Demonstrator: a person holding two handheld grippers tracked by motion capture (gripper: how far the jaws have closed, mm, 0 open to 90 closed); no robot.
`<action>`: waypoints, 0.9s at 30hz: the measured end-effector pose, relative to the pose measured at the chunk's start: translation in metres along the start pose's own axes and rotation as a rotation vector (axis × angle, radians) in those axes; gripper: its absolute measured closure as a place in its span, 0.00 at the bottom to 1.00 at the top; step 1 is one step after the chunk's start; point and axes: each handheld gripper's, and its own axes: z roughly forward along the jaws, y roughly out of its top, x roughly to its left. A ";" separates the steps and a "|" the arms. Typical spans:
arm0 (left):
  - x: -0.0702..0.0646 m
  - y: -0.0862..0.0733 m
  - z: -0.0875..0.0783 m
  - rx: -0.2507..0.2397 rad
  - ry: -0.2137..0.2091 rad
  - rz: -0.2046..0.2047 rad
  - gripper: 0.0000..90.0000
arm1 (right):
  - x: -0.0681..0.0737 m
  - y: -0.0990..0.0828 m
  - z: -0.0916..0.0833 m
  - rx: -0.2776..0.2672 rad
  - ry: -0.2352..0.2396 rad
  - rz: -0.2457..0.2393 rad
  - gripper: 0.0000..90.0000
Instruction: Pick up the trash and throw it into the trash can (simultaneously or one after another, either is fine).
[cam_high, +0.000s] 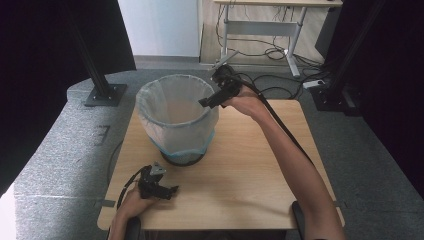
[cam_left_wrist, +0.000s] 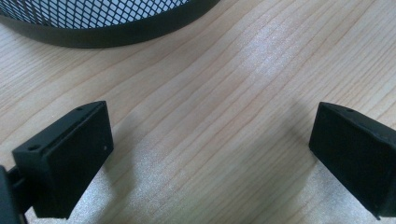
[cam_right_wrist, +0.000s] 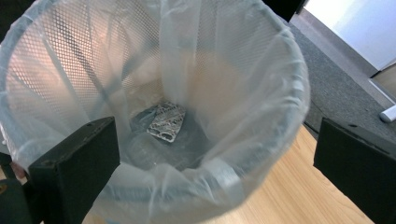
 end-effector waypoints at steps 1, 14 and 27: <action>0.000 0.000 0.000 0.000 0.000 0.000 0.00 | -0.001 -0.002 -0.002 -0.004 -0.001 0.004 0.00; 0.000 0.000 0.000 0.000 0.000 0.000 0.00 | -0.016 -0.026 -0.023 -0.013 -0.027 0.031 0.00; 0.000 0.000 0.000 0.000 0.001 0.000 0.00 | -0.032 -0.060 -0.049 -0.047 -0.061 0.083 0.01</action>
